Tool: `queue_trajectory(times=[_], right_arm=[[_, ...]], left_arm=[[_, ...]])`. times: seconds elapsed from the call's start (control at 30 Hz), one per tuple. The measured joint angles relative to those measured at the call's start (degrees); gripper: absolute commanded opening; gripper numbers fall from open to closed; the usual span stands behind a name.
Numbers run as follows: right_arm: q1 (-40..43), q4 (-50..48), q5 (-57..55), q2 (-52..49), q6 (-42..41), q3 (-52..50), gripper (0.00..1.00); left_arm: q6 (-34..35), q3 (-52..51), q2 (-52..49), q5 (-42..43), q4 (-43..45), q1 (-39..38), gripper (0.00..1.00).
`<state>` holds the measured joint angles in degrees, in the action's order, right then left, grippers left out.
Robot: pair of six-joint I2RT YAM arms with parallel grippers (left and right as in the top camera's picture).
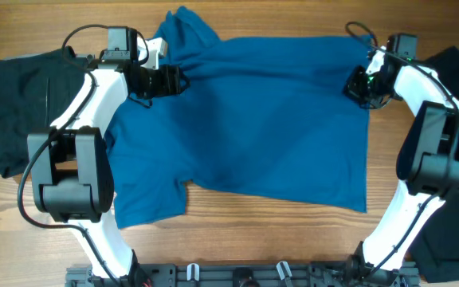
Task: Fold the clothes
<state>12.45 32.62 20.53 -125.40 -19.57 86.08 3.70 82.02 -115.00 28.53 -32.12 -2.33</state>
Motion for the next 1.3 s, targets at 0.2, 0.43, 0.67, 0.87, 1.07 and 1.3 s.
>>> queue_trajectory(times=[0.2, 0.43, 0.67, 0.87, 1.07, 1.3], right_arm=[[4.3, -20.3, 0.2, -3.7, -10.0, 0.2, 0.04], [7.1, -25.0, 8.7, -5.3, -4.9, 1.5, 0.27], [4.3, 14.1, 14.4, 10.1, 2.6, 3.1, 0.04], [1.0, 20.4, 0.8, 8.9, 3.3, -2.9, 0.04], [1.9, 9.2, -5.6, 6.4, -0.1, -6.9, 0.04], [10.2, -3.0, -7.3, 4.7, -3.5, -6.5, 0.04]], left_arm=[[0.0, 0.0, 0.0, -0.2, 0.1, -1.1, 0.91], [0.0, 0.0, 0.0, -0.2, 1.5, -2.0, 0.85], [0.0, 0.0, 3.7, -0.2, 1.3, -1.2, 0.81], [0.0, 0.0, 5.6, -0.2, 1.4, -0.6, 0.82], [0.0, 0.0, 5.6, -0.2, 1.3, -0.6, 0.85], [0.0, 0.0, 5.6, -0.2, 1.3, -0.6, 0.88]])
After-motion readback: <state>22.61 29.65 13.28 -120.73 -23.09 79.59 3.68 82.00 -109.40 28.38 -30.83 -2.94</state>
